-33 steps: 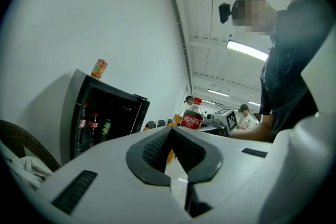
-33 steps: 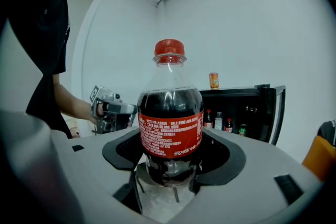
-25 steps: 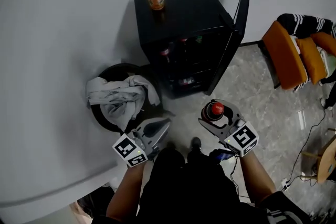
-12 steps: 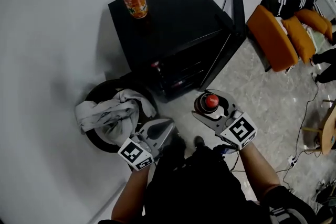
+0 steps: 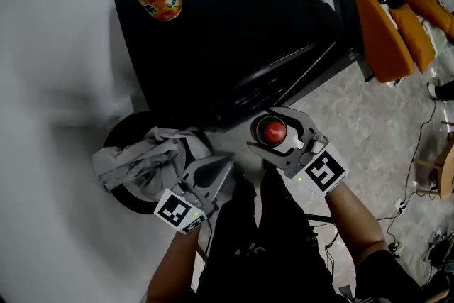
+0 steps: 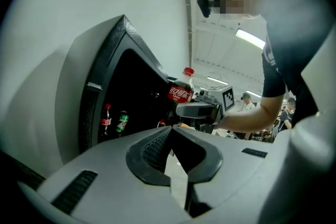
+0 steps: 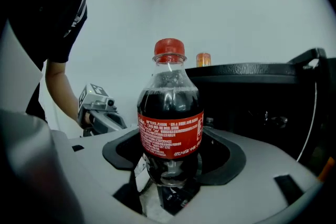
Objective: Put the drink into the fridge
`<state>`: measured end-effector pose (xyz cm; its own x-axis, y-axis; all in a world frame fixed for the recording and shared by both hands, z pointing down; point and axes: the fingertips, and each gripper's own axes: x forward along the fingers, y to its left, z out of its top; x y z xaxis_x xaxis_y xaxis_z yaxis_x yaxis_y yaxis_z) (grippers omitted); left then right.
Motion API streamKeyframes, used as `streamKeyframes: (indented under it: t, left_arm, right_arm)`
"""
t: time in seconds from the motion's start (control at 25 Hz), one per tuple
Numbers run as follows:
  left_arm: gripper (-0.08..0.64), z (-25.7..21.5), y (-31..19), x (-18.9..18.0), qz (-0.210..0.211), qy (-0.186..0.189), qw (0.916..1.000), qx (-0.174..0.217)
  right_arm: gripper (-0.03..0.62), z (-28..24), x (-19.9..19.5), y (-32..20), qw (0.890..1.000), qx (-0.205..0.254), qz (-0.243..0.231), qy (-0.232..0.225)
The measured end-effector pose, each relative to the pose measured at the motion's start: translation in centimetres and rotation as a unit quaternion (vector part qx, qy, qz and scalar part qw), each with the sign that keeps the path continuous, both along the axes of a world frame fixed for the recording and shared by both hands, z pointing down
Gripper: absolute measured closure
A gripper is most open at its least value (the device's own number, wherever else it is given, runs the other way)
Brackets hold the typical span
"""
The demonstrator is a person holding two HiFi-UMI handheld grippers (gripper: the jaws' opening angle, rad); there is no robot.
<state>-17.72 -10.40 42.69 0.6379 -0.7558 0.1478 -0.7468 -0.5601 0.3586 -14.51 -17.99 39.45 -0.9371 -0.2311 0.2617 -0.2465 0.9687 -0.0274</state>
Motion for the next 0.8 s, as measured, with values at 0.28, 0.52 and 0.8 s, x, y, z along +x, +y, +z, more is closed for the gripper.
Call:
streamKeyframes:
  t: [0.28, 0.52, 0.8]
  left_arm:
    - [0.549, 4.0, -3.1, -0.4, -0.026, -0.013, 0.9995, -0.010]
    - [0.549, 6.6, -5.1, 1.6, -0.031, -0.016, 0.9994, -0.002]
    - [0.549, 9.3, -6.6, 2.2, -0.063, -0.031, 0.9976, 0.006]
  right_arm:
    - [0.265, 6.0, -3.1, -3.8, 0.999, 0.012, -0.036, 0.002]
    - [0.265, 9.6, -4.9, -6.6, 0.998, 0.036, -0.048, -0.002]
    - [0.265, 13.8, -5.8, -10.3, 0.999, 0.041, -0.025, -0.020]
